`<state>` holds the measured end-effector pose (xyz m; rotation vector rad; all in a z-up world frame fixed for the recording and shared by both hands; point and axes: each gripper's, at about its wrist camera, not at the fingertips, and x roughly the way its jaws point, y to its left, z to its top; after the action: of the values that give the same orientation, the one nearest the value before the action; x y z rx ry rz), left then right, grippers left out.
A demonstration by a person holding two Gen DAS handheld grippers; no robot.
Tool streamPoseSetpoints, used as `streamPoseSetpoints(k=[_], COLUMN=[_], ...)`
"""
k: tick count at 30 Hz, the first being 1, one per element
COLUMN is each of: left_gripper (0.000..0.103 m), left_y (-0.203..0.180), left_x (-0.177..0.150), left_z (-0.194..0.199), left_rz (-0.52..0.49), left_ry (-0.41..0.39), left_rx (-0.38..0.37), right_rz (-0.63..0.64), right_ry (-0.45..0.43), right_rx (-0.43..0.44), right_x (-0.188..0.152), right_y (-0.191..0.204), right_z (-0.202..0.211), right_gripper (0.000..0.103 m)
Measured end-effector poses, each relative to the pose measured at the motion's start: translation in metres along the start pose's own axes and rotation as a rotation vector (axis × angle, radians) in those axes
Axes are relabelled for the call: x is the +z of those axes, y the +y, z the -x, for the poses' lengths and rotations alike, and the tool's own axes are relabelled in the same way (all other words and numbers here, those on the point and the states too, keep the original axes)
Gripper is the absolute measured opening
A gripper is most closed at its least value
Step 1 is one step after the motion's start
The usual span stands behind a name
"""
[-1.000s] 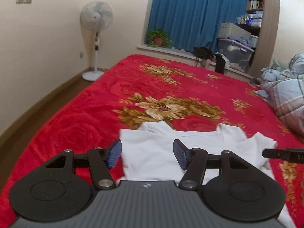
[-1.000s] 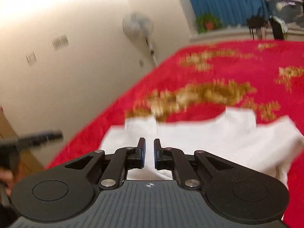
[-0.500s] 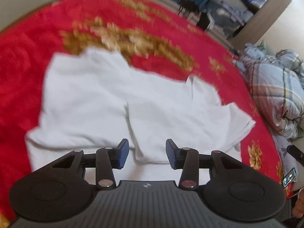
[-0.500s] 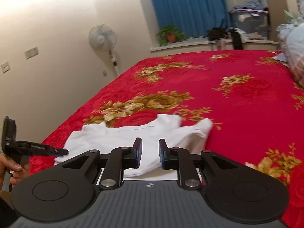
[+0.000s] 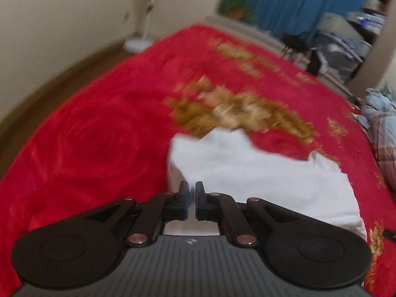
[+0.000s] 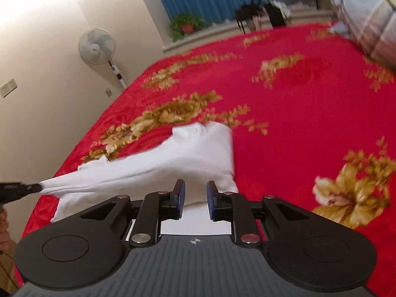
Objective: Fold small clothes
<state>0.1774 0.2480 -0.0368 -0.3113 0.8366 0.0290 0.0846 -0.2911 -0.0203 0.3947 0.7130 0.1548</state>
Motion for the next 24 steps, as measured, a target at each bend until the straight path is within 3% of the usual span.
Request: streamPoseSetpoints(k=[3,7,21,23,24], left_gripper=[0.021,0.022,0.022,0.022,0.022], left_y=[0.025,0.037,0.004,0.003,0.002], left_x=[0.005,0.004,-0.002,-0.001,-0.001], left_z=[-0.001,-0.006,-0.016,-0.017,-0.018], left_rz=[0.081,0.109,-0.001,-0.008,-0.008], left_ry=[-0.006,0.016,0.037,0.040,0.039], left_rx=[0.015,-0.010,-0.051,-0.052,-0.053], right_rz=[-0.050,-0.139,-0.393,-0.384,-0.380], right_ry=[0.077,0.140,0.143,0.151,0.151], right_rx=[0.003,0.024,0.052,0.035,0.015], right_x=[-0.005,-0.007,0.007,0.006,0.005], right_y=[-0.003,-0.005,-0.026,-0.026,-0.027], right_z=[-0.023,-0.049,-0.102,-0.104,-0.103], right_gripper=[0.020,0.022,0.029,0.023,0.009])
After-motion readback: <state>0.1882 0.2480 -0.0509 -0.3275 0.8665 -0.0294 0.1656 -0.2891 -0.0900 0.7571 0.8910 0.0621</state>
